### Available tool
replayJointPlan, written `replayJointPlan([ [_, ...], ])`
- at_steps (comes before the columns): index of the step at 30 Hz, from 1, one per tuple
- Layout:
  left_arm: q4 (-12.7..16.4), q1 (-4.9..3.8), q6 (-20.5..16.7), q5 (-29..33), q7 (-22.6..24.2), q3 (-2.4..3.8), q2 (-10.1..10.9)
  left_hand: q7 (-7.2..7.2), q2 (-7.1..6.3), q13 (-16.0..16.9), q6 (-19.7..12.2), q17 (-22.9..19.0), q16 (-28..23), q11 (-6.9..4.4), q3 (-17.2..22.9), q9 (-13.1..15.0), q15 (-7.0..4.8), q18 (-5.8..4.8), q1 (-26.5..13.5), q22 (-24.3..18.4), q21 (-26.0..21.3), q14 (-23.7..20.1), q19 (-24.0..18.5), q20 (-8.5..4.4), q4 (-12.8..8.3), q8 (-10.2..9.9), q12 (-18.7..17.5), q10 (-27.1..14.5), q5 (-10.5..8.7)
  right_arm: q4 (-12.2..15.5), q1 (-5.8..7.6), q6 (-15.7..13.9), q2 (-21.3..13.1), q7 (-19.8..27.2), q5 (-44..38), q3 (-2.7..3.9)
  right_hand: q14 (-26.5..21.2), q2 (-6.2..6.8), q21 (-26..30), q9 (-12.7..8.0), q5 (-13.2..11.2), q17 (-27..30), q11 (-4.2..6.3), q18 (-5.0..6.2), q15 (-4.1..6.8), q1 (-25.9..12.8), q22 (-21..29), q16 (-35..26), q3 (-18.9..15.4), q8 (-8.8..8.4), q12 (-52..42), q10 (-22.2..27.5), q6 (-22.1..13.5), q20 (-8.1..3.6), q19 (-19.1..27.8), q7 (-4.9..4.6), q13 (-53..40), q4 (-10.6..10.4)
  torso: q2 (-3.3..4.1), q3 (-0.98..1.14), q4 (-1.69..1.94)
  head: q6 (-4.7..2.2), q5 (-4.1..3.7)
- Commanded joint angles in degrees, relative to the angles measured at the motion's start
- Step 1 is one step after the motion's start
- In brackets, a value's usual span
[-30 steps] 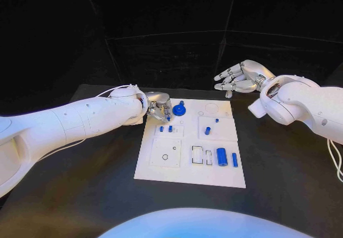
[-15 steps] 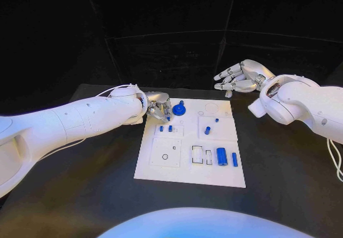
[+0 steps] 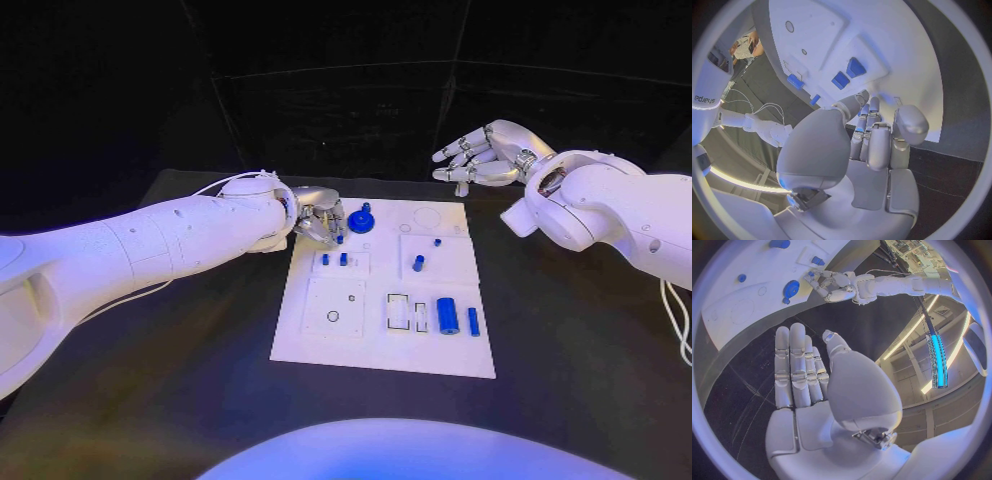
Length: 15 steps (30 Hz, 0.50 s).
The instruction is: Assemble the parts on the task board
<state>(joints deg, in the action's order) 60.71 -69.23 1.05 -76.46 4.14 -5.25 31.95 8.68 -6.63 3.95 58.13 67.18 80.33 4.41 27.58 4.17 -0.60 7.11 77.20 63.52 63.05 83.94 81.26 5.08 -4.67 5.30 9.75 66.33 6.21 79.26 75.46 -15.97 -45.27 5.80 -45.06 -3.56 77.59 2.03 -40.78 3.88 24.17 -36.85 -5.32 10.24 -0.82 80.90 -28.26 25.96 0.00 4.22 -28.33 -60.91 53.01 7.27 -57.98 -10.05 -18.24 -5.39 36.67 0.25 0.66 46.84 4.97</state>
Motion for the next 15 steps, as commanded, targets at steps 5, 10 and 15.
replayJointPlan([
  [5,0.5,-0.1,-0.9,0.0,-0.1,0.05,0.8,0.04,-0.47,0.0,-1.2,-0.2,0.0,0.33,-0.2,-0.3,0.4,-0.77,-0.9,0.1,-0.3,1.6,-0.1,0.34,-0.4,-0.9,-0.6,-0.3,-0.17,0.2,0.11,0.2,-0.3,-0.2,-1.1,0.04,0.2,0.18,0.4,0.0,-0.3,-0.2,-0.07,0.22,-0.14,0.7,0.1,-0.5,0.9,-0.1,0.4,0.6,0.0,-0.09,-0.3,-0.28,0.5,0.3,-0.01,-0.03,0.05,0.01,-0.16],
  [10,1.6,-0.09,-3.4,3.5,0.5,0.12,2.7,0.15,-0.75,-0.1,-2.6,-0.4,-0.1,0.38,-0.1,-0.5,0.43,-0.73,-1.0,0.1,-0.4,1.6,-0.1,0.38,-0.6,-1.6,-1.4,-0.9,-0.13,0.1,0.1,1.2,-0.7,-1.9,-7.3,0.04,1.7,0.12,-0.5,0.2,-5.2,-0.5,-0.19,0.31,0.11,3.5,-0.6,-0.3,3.3,0.58,2.9,2.0,1.3,-0.42,-1.3,-0.35,2.4,2.2,-0.05,-0.11,0.06,-0.26,-0.7],
  [15,3.6,-0.16,-11.2,22.1,6.1,0.71,5.7,1.17,-0.54,-0.2,-0.5,-8.1,-4.1,1.67,-0.1,-0.1,1.42,1.1,-1.6,-8.6,-10.3,-1.1,-4.5,1.09,-0.4,-0.4,-2.7,-3.7,-0.12,0.1,-0.13,1.0,-1.4,-5.8,-20.7,0.0,7.2,-0.29,-5.0,0.6,-7.2,-2.2,0.93,0.33,1.56,5.8,-3.3,3.5,7.5,2.57,5.0,-0.2,5.8,-1.87,-4.5,1.1,4.4,4.6,-0.12,-0.07,0.14,-1.1,-3.31],
])
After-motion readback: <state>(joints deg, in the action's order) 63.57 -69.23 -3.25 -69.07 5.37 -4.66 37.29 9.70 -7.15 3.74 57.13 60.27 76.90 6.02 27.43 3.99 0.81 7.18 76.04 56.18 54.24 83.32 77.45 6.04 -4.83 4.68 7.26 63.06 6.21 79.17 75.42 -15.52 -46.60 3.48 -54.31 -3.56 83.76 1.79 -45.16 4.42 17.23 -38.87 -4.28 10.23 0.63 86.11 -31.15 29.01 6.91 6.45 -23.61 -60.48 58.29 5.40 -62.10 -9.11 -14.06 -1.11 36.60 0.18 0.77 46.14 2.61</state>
